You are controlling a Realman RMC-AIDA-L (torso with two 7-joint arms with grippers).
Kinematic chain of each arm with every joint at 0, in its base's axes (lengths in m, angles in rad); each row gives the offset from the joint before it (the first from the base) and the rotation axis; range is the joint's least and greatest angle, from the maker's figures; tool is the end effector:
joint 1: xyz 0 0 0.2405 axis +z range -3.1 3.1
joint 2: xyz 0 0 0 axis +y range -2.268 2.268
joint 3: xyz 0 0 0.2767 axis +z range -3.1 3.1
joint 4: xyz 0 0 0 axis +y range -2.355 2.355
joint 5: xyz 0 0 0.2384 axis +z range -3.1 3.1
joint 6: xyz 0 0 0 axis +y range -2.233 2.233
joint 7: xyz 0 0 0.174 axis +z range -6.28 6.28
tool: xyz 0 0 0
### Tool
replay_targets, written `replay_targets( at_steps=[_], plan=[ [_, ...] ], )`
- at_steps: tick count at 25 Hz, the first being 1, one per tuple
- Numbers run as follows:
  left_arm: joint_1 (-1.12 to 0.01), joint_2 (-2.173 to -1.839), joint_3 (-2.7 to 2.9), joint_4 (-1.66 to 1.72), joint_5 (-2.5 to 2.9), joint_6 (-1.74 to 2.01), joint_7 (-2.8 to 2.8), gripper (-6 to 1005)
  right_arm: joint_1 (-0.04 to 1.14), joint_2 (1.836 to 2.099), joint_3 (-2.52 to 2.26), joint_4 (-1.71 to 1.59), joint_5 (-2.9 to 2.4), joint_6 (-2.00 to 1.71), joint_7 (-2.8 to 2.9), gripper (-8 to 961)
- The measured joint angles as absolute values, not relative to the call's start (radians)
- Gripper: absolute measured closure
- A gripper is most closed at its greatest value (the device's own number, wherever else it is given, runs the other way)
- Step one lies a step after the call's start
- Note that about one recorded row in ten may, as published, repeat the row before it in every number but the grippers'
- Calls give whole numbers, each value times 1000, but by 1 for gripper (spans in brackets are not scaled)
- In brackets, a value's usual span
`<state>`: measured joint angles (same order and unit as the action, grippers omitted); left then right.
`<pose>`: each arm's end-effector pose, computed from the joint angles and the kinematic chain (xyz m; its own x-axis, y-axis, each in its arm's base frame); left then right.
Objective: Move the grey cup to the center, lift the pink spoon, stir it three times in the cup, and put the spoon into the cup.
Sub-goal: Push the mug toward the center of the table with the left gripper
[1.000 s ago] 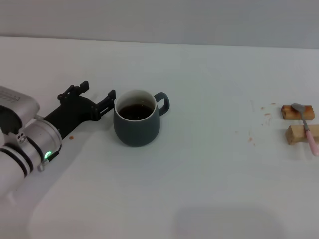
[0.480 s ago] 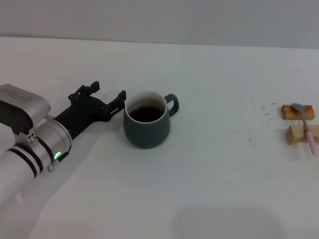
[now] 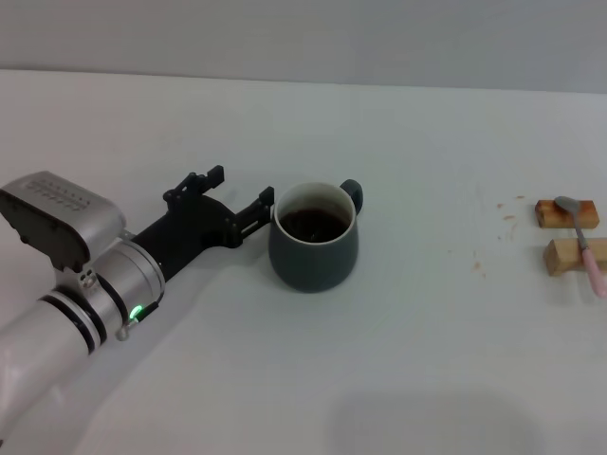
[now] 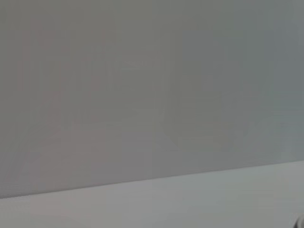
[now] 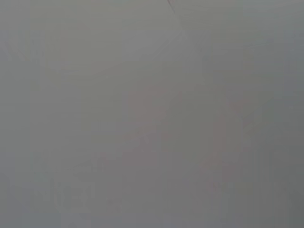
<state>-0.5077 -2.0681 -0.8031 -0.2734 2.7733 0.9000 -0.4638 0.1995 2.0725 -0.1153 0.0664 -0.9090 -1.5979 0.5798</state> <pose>-0.3025 0.3851 -0.1351 0.7147 0.2209 0.6636 0.6495 -0.5618 -0.5124 0.4504 0.2408 0.0574 0.3936 0.3834 -0.8355 -0.9151 0.2500 -0.3163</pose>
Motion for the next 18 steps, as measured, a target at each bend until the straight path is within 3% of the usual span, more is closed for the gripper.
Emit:
replay_targets(
  at_steps=[18],
  plan=[
    [-482,-2066,-761,-337,2773,904,-472,170,213,2072,-117,66,-908,-1583,580,238]
  ],
)
